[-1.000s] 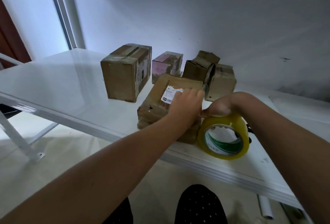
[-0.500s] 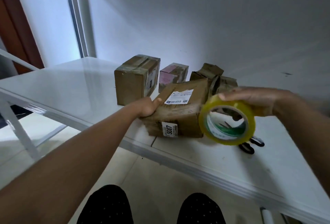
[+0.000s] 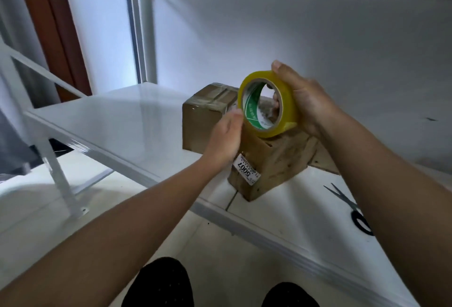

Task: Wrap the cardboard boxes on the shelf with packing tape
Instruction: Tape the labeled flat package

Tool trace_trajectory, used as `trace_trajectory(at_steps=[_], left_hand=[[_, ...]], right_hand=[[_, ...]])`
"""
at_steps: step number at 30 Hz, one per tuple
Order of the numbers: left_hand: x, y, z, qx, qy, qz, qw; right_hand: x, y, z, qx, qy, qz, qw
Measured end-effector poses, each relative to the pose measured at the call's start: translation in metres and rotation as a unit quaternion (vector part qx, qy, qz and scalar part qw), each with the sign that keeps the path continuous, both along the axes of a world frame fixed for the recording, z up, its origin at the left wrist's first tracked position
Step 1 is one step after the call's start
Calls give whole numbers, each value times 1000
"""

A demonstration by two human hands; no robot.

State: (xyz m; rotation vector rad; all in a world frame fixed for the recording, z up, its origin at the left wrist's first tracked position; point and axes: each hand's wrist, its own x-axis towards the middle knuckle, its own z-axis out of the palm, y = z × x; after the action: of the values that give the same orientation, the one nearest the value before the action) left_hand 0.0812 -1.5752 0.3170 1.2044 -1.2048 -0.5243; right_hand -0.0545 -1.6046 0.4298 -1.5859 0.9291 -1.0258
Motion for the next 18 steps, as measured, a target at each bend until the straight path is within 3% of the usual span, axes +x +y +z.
trace_trajectory(at_steps=[4,11,14,18], left_hand=[[-6,13,-7,66,-111,-111,985],[-17,4,-14,88,-199,-22,976],[-10,-5,-7,105,-219,-34,970],[8,-19,-2,199,-203,-31,958]], right_hand=[[13,-5,-1,31,-27,-28,999],[5,-2,0,16,4,16,1000],[-5,2,15,2,90,44,995],[-20,3,25,-6,272,12,962]])
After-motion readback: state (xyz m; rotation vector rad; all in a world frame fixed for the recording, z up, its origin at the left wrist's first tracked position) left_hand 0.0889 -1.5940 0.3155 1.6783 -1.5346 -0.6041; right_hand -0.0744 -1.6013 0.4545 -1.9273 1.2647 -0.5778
